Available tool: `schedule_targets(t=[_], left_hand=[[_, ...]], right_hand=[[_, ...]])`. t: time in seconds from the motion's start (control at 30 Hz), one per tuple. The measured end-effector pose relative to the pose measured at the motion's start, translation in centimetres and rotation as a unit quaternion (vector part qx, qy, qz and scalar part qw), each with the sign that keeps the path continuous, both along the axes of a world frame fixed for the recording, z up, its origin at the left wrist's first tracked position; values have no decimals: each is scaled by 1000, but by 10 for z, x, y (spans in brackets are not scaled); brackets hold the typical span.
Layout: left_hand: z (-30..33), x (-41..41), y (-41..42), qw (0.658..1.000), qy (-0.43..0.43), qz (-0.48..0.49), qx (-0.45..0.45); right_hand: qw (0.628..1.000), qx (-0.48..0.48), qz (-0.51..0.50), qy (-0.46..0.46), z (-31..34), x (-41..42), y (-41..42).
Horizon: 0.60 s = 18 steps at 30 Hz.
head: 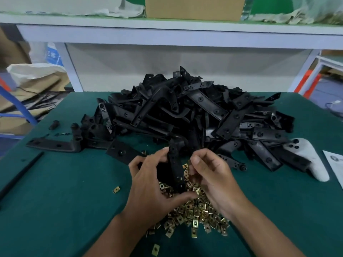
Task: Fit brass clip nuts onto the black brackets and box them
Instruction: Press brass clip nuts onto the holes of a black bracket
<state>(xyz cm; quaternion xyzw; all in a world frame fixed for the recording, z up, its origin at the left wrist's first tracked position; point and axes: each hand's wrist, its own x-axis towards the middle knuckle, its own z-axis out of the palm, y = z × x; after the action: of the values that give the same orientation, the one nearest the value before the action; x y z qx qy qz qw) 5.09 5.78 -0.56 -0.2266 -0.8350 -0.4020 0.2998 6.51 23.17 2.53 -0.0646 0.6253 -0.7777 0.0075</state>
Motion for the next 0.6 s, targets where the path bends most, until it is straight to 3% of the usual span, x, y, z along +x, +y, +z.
schedule_targets(t=[0.33, 0.6], left_hand=[[9, 4, 4, 999, 14, -25, -20], [9, 5, 2, 998, -2, -41, -50]], right_hand=[[999, 17, -19, -21, -3, -2, -2], [995, 97, -27, 15, 2, 2, 0]])
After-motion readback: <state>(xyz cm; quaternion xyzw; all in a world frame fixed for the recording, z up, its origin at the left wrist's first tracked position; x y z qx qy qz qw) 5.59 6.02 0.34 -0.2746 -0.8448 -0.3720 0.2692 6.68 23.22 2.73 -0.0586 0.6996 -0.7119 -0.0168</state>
